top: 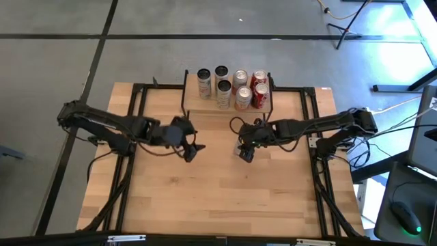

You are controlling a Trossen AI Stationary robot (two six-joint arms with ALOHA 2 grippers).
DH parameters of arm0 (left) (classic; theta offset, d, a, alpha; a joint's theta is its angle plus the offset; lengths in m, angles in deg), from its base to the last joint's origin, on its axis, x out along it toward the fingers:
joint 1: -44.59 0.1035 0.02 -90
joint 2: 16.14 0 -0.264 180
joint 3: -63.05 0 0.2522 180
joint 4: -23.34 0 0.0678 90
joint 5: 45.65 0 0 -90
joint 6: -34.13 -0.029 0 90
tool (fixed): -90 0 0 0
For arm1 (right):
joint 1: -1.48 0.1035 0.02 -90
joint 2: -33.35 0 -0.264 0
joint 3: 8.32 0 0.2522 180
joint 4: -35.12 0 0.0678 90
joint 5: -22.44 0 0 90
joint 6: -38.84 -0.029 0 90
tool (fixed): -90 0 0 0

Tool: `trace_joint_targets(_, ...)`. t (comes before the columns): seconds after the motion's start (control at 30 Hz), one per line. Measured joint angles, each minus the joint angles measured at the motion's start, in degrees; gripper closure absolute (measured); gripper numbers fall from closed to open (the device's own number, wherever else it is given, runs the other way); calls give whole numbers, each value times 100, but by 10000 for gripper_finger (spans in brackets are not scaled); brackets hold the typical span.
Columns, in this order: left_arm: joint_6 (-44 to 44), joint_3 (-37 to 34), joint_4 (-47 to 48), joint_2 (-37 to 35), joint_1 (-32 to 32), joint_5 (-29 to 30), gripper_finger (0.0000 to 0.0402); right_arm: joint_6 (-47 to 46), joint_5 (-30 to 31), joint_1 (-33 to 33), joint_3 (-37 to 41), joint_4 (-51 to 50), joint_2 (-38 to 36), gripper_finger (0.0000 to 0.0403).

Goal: Place canned beverage on shelf
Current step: Put the white pink soda can on the shelf aligned with the other white pink soda can

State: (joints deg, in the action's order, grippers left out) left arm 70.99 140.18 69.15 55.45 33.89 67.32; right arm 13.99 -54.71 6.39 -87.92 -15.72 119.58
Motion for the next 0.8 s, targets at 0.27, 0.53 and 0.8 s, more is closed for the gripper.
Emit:
trace_joint_targets(0.27, 543, -11, -157, 489, -1078, 1144, 60, -748, 358, -4, 0, -35, 356, 164)
trace_joint_targets(0.53, 953, -11, -380, 950, -1414, 1311, 60, -1116, 536, 0, -15, 76, 466, 163)
trace_joint_targets(0.8, 778, -11, -653, 984, -1373, 1237, 60, -1085, 454, -4, -4, 247, 477, 79)
